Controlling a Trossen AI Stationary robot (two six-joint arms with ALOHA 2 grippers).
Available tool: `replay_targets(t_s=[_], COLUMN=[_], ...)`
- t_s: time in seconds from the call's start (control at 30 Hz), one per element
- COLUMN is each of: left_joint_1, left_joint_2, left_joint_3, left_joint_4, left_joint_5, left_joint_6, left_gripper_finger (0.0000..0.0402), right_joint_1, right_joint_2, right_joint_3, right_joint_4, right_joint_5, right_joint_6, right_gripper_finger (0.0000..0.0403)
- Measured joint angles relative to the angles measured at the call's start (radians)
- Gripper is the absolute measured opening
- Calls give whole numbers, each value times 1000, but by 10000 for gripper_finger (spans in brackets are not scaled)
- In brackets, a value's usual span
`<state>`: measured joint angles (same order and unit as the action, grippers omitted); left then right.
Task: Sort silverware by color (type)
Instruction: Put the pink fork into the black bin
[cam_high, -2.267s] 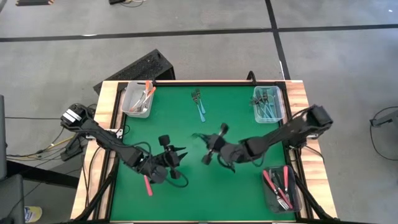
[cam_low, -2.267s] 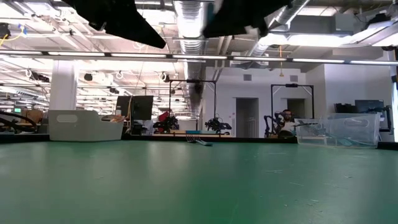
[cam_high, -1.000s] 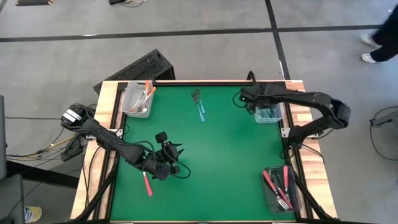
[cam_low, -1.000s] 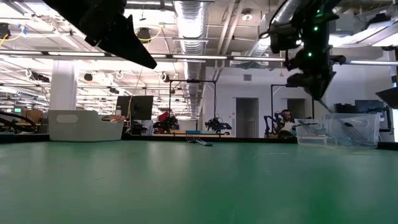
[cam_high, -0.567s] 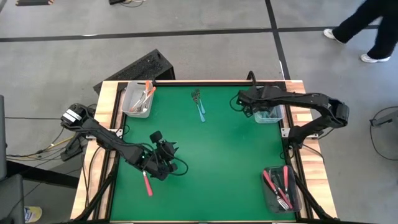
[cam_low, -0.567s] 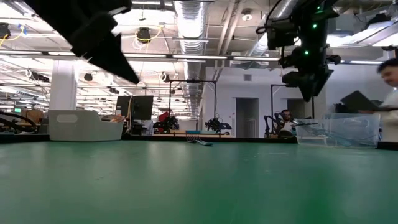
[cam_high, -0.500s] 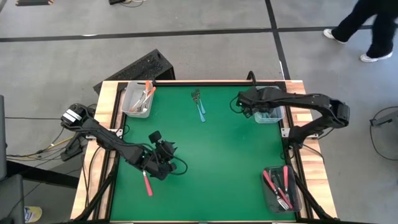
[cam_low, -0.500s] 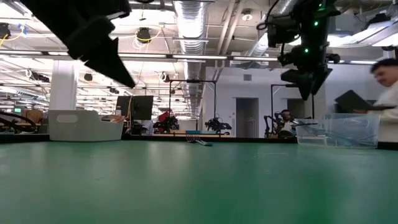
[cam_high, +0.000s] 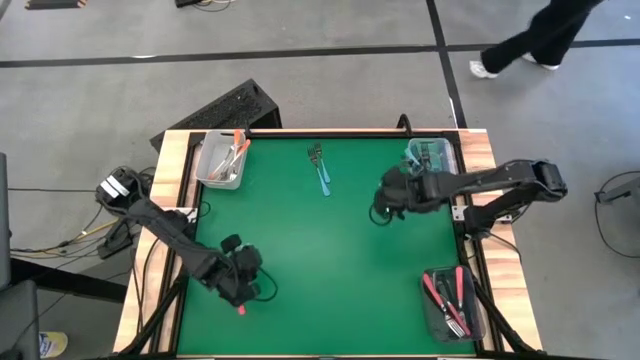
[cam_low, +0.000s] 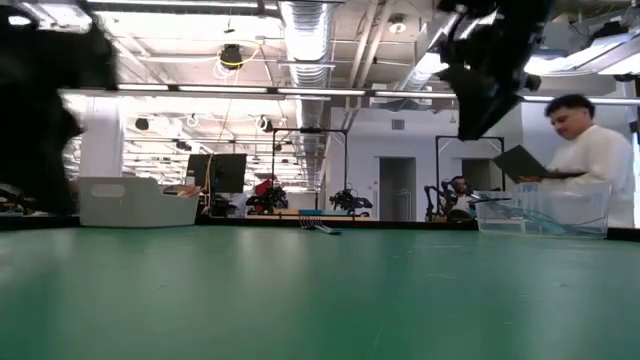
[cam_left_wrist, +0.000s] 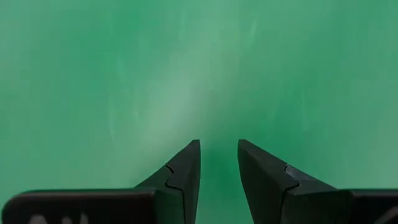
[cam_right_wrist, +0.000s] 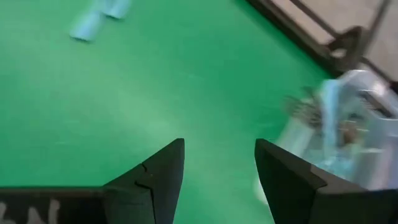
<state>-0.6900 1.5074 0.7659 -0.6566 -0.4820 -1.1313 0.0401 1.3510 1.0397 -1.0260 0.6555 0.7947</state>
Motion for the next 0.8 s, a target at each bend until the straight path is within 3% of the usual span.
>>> replay_targets(t_s=[0.17,0.33,0.6,0.8], left_joint_1=[-108,-193,-258,-264], left_joint_2=[0,0,0,0], left_joint_3=[-26,-25,-25,21], left_joint_4=[-14,-13,-14,-50], left_joint_5=[81,146,204,192], left_joint_6=[-308,-511,-622,-587], left_gripper_finger=[95,95,95,95], right_joint_1=[132,215,249,248], right_joint_2=[31,97,189,227], right_joint_3=[1,0,0,0], right_joint_4=[174,351,469,508], right_joint_5=[45,55,54,50], right_joint_6=[90,88,89,90], right_gripper_finger=[221,221,221,221])
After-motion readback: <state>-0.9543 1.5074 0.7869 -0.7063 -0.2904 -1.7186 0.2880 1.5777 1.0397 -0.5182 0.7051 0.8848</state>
